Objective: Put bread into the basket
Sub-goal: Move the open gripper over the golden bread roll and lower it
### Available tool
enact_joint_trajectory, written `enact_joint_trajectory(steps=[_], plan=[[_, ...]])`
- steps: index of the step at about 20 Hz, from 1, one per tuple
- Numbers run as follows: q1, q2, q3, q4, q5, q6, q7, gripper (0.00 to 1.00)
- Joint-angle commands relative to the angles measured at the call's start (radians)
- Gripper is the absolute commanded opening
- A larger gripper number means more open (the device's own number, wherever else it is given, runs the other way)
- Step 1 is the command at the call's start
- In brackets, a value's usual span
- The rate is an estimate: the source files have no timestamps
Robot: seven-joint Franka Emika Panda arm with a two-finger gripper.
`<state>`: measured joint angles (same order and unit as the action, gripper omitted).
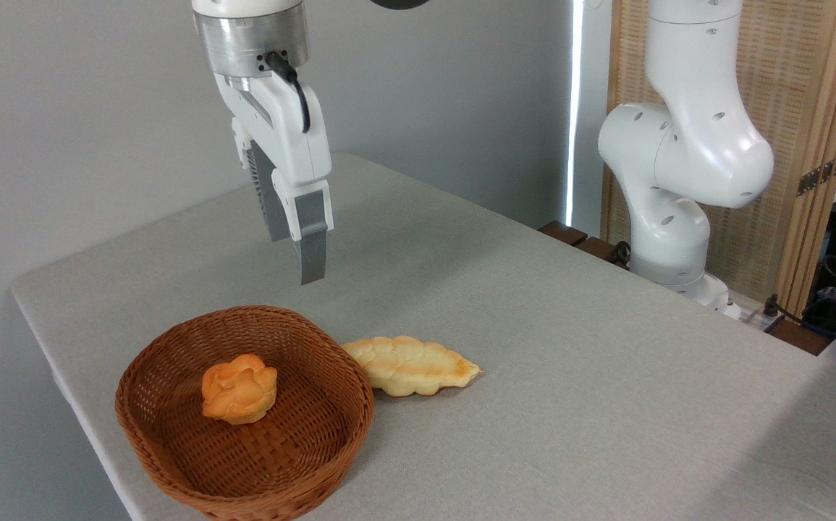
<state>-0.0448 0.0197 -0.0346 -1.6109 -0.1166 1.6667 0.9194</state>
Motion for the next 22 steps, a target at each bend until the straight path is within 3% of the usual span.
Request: enact_joint_trajectory(steps=[1, 8, 11, 14, 18, 22], plan=[[0.000, -0.053, 0.013, -0.061, -0.017, -0.025, 0.140, 1.00], [0.000, -0.174, 0.078, -0.251, -0.006, -0.021, 0.527, 1.00], [0.000, -0.188, 0.088, -0.285, 0.003, -0.019, 0.549, 1.00], [-0.004, -0.195, 0.087, -0.323, 0.064, -0.018, 0.550, 1.00], [-0.007, -0.195, 0.079, -0.375, 0.068, -0.010, 0.550, 1.00], [-0.026, -0.195, 0.079, -0.449, 0.069, 0.067, 0.558, 1.00]])
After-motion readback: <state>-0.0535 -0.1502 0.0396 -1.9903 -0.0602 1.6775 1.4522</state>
